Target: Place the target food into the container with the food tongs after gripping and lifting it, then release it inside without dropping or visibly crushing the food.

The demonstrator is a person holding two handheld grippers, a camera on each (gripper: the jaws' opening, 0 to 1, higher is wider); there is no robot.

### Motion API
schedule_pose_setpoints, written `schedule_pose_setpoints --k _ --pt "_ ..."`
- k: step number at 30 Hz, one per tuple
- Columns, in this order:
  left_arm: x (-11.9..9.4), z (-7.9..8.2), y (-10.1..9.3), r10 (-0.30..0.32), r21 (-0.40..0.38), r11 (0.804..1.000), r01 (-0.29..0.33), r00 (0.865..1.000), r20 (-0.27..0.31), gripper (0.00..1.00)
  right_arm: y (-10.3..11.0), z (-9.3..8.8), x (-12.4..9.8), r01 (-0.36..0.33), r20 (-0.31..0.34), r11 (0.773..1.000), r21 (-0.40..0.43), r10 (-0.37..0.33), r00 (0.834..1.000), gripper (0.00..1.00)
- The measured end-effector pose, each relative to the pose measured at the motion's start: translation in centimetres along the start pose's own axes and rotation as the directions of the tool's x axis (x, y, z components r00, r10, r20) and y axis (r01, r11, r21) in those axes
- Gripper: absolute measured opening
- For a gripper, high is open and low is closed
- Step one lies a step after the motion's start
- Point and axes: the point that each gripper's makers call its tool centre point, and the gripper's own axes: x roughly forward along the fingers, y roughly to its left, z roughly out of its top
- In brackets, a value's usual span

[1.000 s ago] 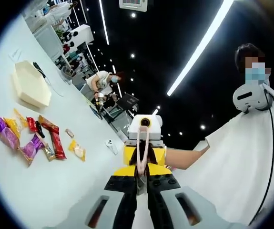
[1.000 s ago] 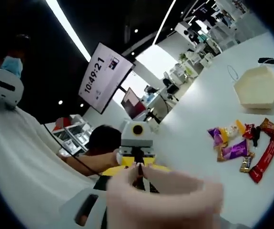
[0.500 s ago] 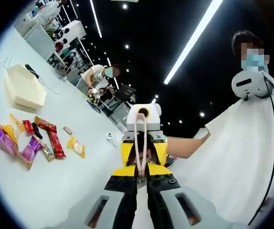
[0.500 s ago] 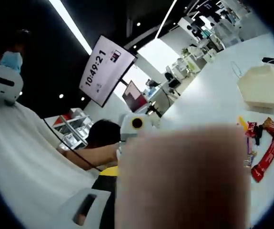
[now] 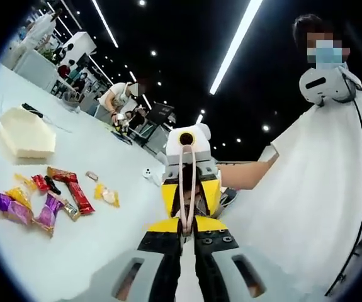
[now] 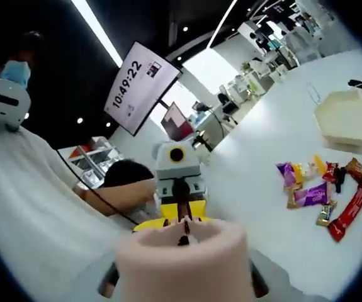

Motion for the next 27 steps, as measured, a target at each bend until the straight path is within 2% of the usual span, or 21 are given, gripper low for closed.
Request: schedule_pose_setpoints --k 2,8,10,14,17,18,19,21,23,24,26,27 --pt "0.0 0.0 0.0 0.003 0.032 0.999 -0.002 1.000 -0.008 0.03 -0.1 0.1 -0.1 0.004 0.000 1.000 -0.003 -0.004 1.000 0.18" --pt "0.2 -0.1 0.0 0.006 0.053 0.999 -0.004 0.999 -0.039 0.04 -0.2 0.3 -0.3 0.011 0.005 1.000 -0.007 -0.011 1.000 0.16" --pt "0.2 0.1 -0.1 0.001 0.047 0.999 0.000 1.000 -0.030 0.05 -0.2 0.5 -0.4 0.005 0.018 1.000 0.003 -0.005 1.000 0.15" --pt "0.2 0.3 0.0 0.008 0.043 0.999 -0.007 1.000 -0.015 0.06 -0.3 0.5 -0.4 0.025 0.028 0.999 -0.042 -0.024 0.999 0.15" --pt "0.2 0.5 0.4 0.022 0.017 1.000 -0.022 1.000 0.003 0.14 -0.6 0.8 -0.5 0.037 0.047 0.998 -0.047 -0.035 0.998 0.19" --pt "0.2 0.8 0.8 0.042 -0.015 0.999 -0.042 0.999 0.026 0.17 -0.9 1.1 -0.6 0.057 0.065 0.996 -0.065 -0.053 0.997 0.20" --pt "0.1 0.9 0.9 0.045 -0.014 0.999 -0.044 0.998 0.035 0.19 -0.9 1.2 -0.6 0.063 0.073 0.996 -0.070 -0.058 0.996 0.21" --pt "-0.2 1.5 1.7 0.092 -0.021 0.996 -0.090 0.992 0.090 0.23 -1.4 2.0 -0.8 0.097 0.113 0.990 -0.098 -0.085 0.990 0.22" --pt "-0.4 1.7 1.8 0.100 -0.041 0.995 -0.096 0.988 0.117 0.25 -1.4 2.4 -0.8 0.109 0.133 0.986 -0.127 -0.093 0.987 0.23" --pt "-0.7 2.0 2.0 0.113 -0.065 0.993 -0.103 0.980 0.162 0.25 -1.4 2.6 -0.8 0.116 0.140 0.984 -0.136 -0.097 0.985 0.23" --pt "-0.9 2.3 2.2 0.127 -0.083 0.990 -0.113 0.973 0.193 0.27 -1.5 3.1 -0.9 0.131 0.163 0.979 -0.157 -0.105 0.981 0.24" --pt "-1.2 2.6 2.3 0.134 -0.094 0.989 -0.115 0.963 0.233 0.27 -1.6 3.4 -1.0 0.136 0.178 0.979 -0.153 -0.108 0.978 0.25"
